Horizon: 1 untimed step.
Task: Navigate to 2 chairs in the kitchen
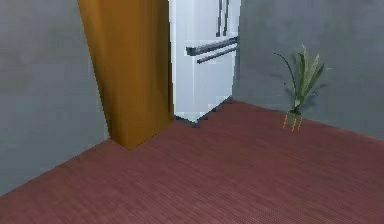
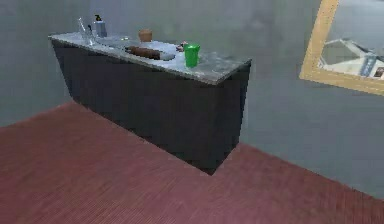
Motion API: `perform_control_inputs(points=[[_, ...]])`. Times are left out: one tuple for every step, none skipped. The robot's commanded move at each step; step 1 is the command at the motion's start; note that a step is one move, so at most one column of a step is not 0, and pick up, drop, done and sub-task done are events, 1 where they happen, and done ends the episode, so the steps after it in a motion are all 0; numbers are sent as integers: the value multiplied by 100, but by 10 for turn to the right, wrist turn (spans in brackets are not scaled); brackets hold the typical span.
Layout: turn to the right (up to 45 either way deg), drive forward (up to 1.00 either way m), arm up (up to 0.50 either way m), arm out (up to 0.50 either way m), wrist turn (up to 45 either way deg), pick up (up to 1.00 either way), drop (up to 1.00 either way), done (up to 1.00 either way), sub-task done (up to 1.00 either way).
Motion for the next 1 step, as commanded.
perform_control_inputs(points=[[0,50,0,0,0,0,0,0,0]])
